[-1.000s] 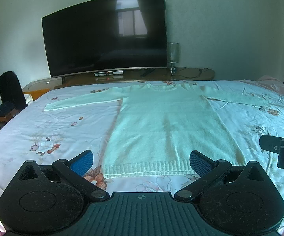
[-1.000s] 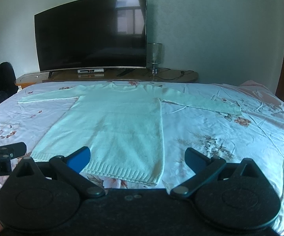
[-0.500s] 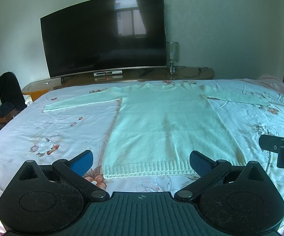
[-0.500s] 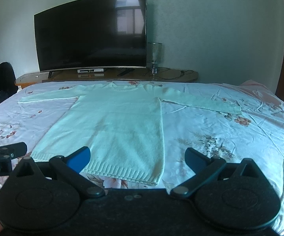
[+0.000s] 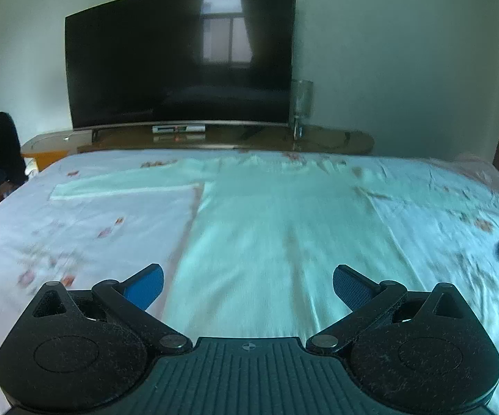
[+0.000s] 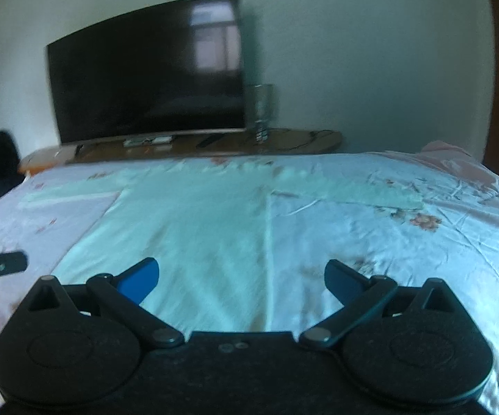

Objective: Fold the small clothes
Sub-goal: 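Grasp the sweater sleeve cuff with the right gripper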

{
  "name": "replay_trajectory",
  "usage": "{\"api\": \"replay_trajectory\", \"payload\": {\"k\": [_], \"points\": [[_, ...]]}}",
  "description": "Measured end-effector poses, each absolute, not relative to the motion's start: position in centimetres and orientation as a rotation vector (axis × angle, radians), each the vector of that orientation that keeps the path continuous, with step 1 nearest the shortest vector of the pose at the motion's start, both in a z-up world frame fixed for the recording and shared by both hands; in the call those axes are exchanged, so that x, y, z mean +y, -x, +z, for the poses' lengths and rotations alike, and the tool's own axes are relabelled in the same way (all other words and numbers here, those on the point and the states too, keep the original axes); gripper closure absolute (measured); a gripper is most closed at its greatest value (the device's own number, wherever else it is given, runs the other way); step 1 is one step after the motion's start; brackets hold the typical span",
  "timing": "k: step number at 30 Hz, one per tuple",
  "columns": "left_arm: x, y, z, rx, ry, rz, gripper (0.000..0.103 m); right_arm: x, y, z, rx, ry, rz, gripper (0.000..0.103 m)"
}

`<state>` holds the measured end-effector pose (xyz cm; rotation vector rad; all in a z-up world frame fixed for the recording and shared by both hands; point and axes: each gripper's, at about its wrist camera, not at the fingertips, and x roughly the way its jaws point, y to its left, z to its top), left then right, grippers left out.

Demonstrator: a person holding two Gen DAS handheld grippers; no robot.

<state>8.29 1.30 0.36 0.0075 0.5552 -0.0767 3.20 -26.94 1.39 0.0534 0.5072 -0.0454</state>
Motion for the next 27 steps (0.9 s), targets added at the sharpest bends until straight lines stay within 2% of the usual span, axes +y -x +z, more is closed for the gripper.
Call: {"api": "replay_trajectory", "payload": {"k": [6, 13, 14, 15, 16, 17, 18, 22, 27], "points": [[2.0, -19.8, -3.3, 0.594, -0.029, -0.034, 0.0, -35.1, -10.1, 0.7, 0.471, -0.217, -0.152, 0.003], [2.8, -30.8, -6.3, 0.608, -0.051, 0.084, 0.0, -44.8, -19.7, -3.5, 0.455, -0.393, -0.29, 0.006], [2.7, -31.7, -6.7, 0.606, -0.057, 0.09, 0.0, -46.1, -21.2, -4.3, 0.46, -0.408, -0.301, 0.014], [2.5, -32.6, -6.9, 0.606, -0.058, 0.09, 0.0, -47.3, -22.6, -5.2, 0.464, -0.43, -0.309, 0.04], [2.4, -33.6, -7.2, 0.613, -0.057, 0.084, 0.0, -48.7, -24.0, -6.1, 0.473, -0.466, -0.319, 0.06], [2.2, -34.6, -7.6, 0.613, -0.053, 0.084, 0.0, -50.3, -25.5, -7.2, 0.492, -0.515, -0.334, 0.075], [2.2, -35.2, -7.9, 0.605, -0.046, 0.082, 0.0, -51.8, -26.7, -8.3, 0.496, -0.571, -0.356, 0.067], [2.2, -38.1, -9.0, 0.606, 0.015, 0.047, 0.0, -57.1, -28.2, -12.2, 0.442, -0.818, -0.448, 0.053], [2.0, -40.9, -10.1, 0.627, 0.063, 0.009, 0.0, -60.2, -29.2, -14.7, 0.356, -0.933, -0.471, 0.051]]}}
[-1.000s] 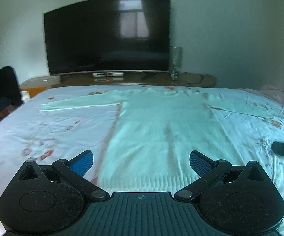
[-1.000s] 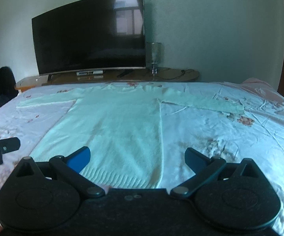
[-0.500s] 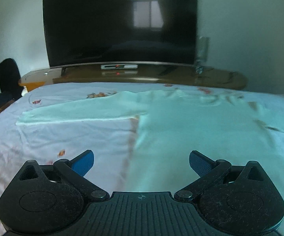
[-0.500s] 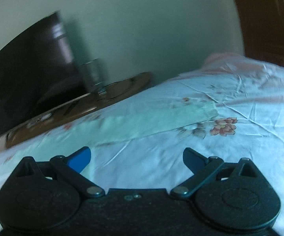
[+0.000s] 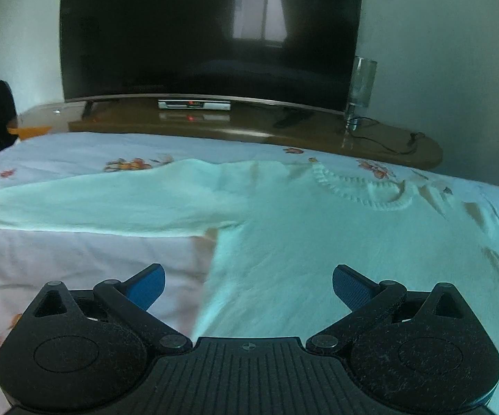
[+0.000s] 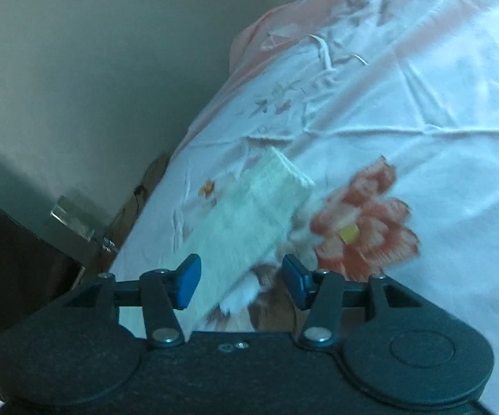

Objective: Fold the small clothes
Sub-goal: 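Grasp the sweater sleeve cuff with the right gripper, then carry the sleeve across the sweater body with the right gripper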

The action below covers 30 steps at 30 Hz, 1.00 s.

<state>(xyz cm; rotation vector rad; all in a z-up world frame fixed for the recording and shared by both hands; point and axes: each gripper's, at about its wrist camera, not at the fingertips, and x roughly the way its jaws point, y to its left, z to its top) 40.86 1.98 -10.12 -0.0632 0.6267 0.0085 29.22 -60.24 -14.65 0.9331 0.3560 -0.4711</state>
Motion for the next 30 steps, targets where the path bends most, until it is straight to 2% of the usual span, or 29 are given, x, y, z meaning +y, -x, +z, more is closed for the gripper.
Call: {"api": "replay_trajectory", "payload": {"k": [2, 4, 9, 11, 14, 16, 22, 30], "points": [[1.6, -41.6, -10.4, 0.627, 0.057, -0.001, 0.0, -60.0, -29.6, -14.6, 0.353, -0.911, -0.476, 0.051], [1.3, -42.4, -10.6, 0.629, 0.042, -0.008, 0.0, -60.0, -29.6, -14.8, 0.341, -0.921, -0.485, 0.057], [1.6, -43.2, -10.7, 0.646, 0.047, -0.026, 0.0, -60.6, -30.0, -15.2, 0.356, -0.893, -0.529, 0.086], [2.0, -43.1, -10.5, 0.646, 0.043, -0.031, 0.0, -61.2, -30.7, -15.2, 0.369, -0.872, -0.533, 0.086], [3.0, -42.8, -10.2, 0.648, 0.043, -0.038, 0.0, -61.5, -31.6, -14.8, 0.392, -0.859, -0.522, 0.076], [3.9, -42.7, -10.0, 0.65, 0.04, -0.029, 0.0, -61.3, -32.4, -14.3, 0.419, -0.823, -0.54, 0.1], [6.7, -44.2, -10.3, 0.725, -0.015, 0.059, 0.0, -55.6, -35.3, -10.8, 0.409, -0.565, -0.495, 0.099], [9.2, -44.0, -9.9, 0.754, 0.092, 0.016, 0.0, -37.9, -42.9, -8.8, 0.483, -0.255, -0.129, 0.099]]}}
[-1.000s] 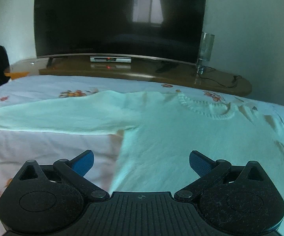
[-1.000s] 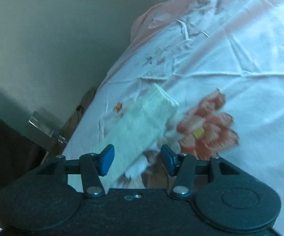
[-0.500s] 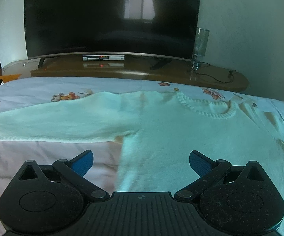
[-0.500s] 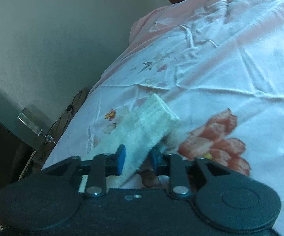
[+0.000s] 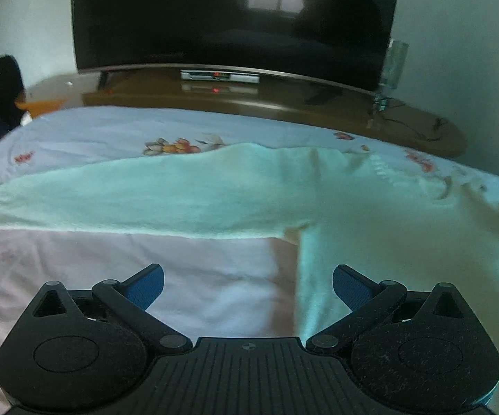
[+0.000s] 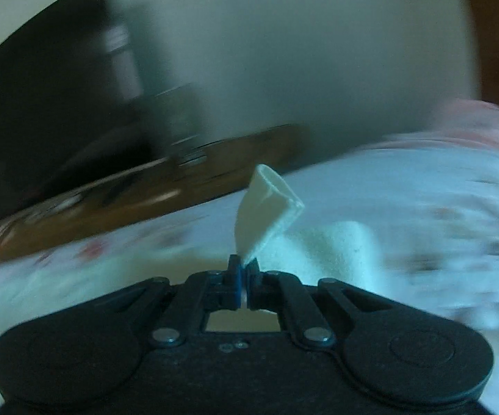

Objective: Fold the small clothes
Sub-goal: 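Carry the sleeve across the sweater body with the right gripper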

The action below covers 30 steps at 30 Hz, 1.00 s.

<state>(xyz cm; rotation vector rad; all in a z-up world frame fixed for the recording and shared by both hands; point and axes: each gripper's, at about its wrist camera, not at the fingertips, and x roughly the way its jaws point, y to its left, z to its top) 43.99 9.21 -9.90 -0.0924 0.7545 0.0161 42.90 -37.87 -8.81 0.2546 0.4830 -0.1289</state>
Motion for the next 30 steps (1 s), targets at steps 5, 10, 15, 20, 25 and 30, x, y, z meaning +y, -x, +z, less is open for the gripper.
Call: {"api": "replay_trajectory", "payload": {"k": [5, 10, 15, 20, 25, 30], "points": [[9.8, -43.4, -9.5, 0.747, 0.099, 0.048, 0.0, -25.6, -46.4, -10.6, 0.565, -0.121, 0.136, 0.099], [10.7, -43.3, -9.2, 0.742, 0.171, 0.012, 0.0, -16.9, -48.1, -12.9, 0.656, -0.021, 0.336, 0.096], [8.0, -44.7, -9.0, 0.729, 0.222, -0.116, 0.033, -15.2, -44.4, -11.7, 0.533, 0.066, 0.424, 0.074], [3.5, -48.0, -10.8, 0.804, 0.376, -0.276, 0.057, -20.7, -40.3, -11.0, 0.526, -0.011, 0.298, 0.075], [-0.2, -50.7, -13.5, 0.888, 0.417, -0.296, 0.057, -26.3, -37.8, -10.7, 0.537, -0.103, 0.179, 0.073], [-3.6, -52.1, -13.2, 0.855, 0.245, -0.262, 0.099, -30.2, -36.6, -11.0, 0.543, -0.164, 0.109, 0.071]]}}
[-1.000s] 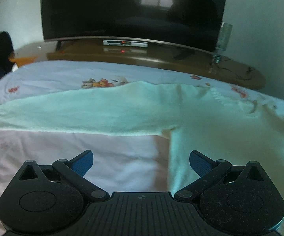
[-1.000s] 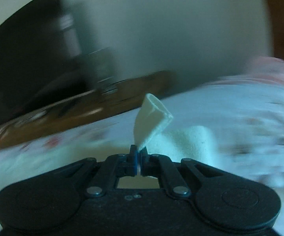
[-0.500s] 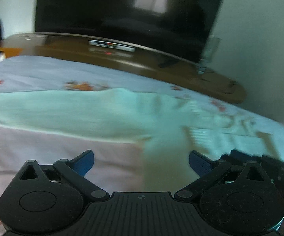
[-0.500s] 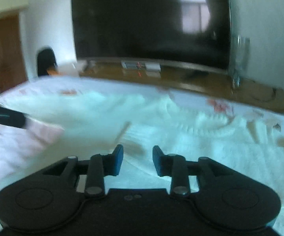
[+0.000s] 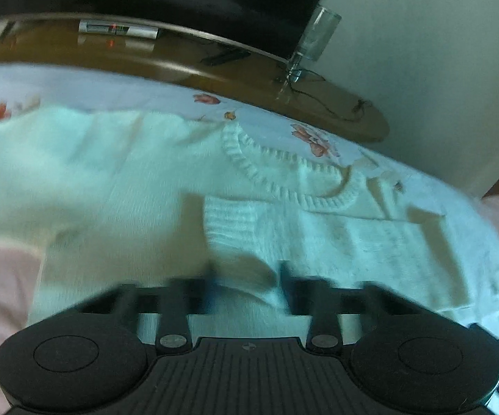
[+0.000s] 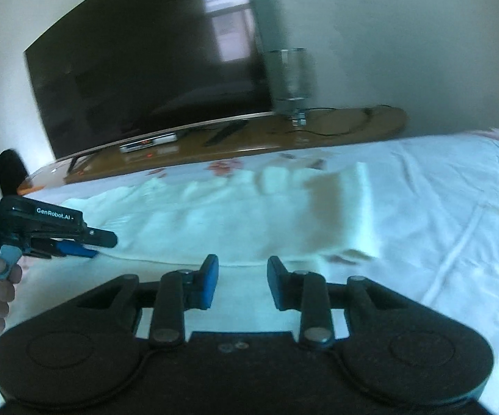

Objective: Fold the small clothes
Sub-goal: 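Carry the sleeve across the sweater body with the right gripper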

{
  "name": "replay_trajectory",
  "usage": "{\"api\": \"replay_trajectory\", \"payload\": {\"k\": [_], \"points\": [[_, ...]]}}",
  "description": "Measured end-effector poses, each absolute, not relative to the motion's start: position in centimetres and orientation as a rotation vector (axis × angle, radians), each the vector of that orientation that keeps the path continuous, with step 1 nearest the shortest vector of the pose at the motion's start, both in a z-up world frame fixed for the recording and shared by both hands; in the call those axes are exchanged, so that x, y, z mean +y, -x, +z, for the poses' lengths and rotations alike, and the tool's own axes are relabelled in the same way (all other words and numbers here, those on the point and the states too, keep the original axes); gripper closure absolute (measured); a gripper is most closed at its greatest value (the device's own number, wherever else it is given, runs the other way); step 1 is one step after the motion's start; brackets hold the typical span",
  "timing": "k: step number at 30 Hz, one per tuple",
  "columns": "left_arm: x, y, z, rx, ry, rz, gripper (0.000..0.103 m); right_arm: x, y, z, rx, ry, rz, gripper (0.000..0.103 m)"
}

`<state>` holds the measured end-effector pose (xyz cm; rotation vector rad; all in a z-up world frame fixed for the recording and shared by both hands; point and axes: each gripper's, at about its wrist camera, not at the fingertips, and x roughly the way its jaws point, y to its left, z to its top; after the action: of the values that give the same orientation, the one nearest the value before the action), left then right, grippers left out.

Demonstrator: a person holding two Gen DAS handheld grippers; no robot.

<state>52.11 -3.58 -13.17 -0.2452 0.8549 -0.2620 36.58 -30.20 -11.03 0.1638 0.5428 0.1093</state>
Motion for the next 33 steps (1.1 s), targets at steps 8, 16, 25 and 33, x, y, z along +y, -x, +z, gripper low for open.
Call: {"api": "replay_trajectory", "payload": {"k": [8, 16, 25, 33], "points": [[-0.4, -51.7, -10.6, 0.749, 0.277, -0.253, 0.099, -34.4, -37.3, -12.9, 0.594, -0.326, 0.011, 0.064], [5.3, -52.3, -11.3, 0.764, 0.273, -0.158, 0.099, -35.4, -39.0, -13.8, 0.623, -0.387, -0.01, 0.064], [5.5, -52.9, -13.5, 0.792, 0.255, -0.144, 0.099, -34.6, -40.7, -13.7, 0.645, -0.286, 0.003, 0.088], [5.6, -53.2, -13.5, 0.793, 0.243, -0.15, 0.099, -34.9, -40.5, -13.9, 0.641, -0.296, 0.007, 0.093]]}}
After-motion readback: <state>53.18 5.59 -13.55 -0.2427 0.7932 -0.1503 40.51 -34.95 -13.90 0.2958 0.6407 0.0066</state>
